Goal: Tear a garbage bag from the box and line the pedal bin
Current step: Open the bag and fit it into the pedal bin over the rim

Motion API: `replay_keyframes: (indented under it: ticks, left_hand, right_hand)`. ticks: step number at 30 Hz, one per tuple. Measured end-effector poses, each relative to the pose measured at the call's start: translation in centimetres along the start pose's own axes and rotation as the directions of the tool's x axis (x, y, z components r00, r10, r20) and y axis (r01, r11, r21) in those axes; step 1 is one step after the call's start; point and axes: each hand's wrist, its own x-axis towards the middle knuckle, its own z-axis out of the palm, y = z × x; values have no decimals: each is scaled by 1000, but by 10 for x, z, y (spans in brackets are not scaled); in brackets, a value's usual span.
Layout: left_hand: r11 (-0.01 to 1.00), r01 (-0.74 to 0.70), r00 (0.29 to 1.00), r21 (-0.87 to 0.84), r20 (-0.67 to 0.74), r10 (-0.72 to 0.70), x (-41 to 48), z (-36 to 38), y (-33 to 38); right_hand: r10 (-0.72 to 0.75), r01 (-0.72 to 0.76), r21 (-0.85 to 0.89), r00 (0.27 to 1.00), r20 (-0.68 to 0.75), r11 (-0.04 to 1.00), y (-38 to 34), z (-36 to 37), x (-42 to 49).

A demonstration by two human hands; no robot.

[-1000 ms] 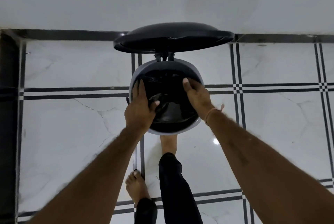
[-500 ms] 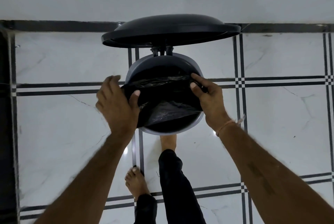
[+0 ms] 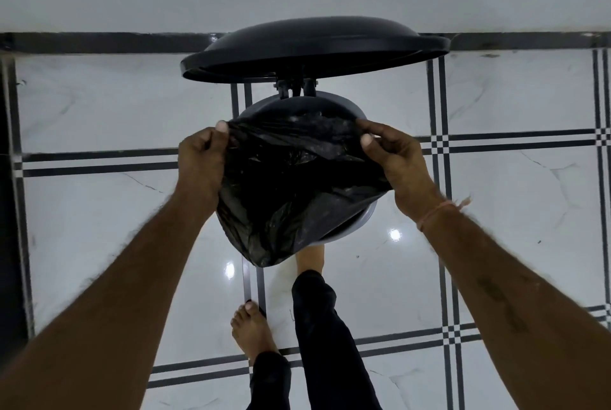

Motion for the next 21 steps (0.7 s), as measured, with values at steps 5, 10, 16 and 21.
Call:
replay_keyframes:
  ticks: [5, 10, 16, 21]
  left_hand:
    - [996, 72, 987, -45, -143, -78, 8, -18, -15]
    - [921, -45, 969, 387, -207, 134, -3, -5, -19]
    - [789, -124, 965, 601, -112, 237, 7, 4, -11]
    - [858, -97, 972, 504, -138, 191, 14, -2, -14]
  right_hand:
    - [18, -18, 2, 999, -50, 1000, 4, -7, 4]
    - [6, -7, -5, 998, -65, 1000, 2, -5, 6]
    - [7, -10, -27, 994, -106, 1000, -1, 1, 8]
    - [-34, 22, -109, 994, -102, 994, -7, -3, 13]
